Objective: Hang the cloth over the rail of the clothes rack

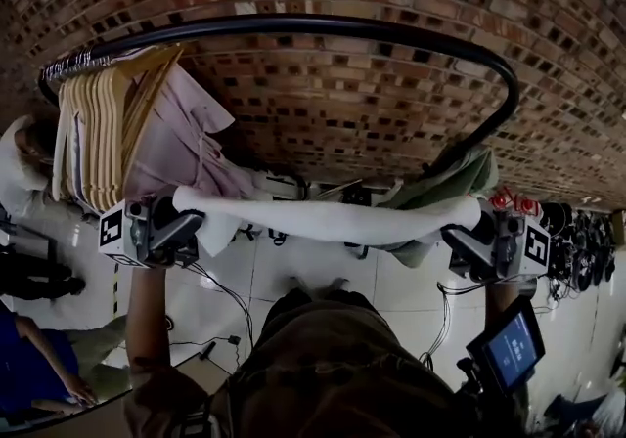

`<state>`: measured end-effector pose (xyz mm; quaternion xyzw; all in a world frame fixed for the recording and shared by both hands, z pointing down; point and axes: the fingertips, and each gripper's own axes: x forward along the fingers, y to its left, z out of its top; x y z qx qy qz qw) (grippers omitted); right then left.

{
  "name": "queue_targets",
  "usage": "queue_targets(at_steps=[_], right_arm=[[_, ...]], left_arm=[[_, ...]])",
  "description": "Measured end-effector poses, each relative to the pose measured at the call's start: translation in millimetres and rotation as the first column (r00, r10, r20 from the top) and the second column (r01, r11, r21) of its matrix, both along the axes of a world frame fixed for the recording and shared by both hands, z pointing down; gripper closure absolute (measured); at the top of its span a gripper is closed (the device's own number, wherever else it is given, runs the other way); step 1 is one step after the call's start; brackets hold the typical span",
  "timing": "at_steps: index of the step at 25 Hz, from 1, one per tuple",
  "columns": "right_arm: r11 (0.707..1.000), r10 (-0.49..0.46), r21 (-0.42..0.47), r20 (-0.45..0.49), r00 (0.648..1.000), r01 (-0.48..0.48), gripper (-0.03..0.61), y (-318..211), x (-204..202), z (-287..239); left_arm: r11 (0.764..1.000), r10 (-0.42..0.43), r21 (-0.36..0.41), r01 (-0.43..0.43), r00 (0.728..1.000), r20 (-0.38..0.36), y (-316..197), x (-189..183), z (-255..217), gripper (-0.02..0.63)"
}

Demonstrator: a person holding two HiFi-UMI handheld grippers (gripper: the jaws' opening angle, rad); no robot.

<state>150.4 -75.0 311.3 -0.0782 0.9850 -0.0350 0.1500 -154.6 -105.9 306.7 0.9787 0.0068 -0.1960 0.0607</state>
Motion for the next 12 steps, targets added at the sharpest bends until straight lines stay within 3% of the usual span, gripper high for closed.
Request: queue_targets(at_steps=[12], right_arm=[[0.999, -0.045, -0.009, -0.037, 0.998, 0.044, 0.563, -73.1, 5.8, -52.7]], left_arm=[[0.997, 0.075, -0.024, -0.074, 0.995, 0.066, -89.9, 13.9, -62.3, 0.598]])
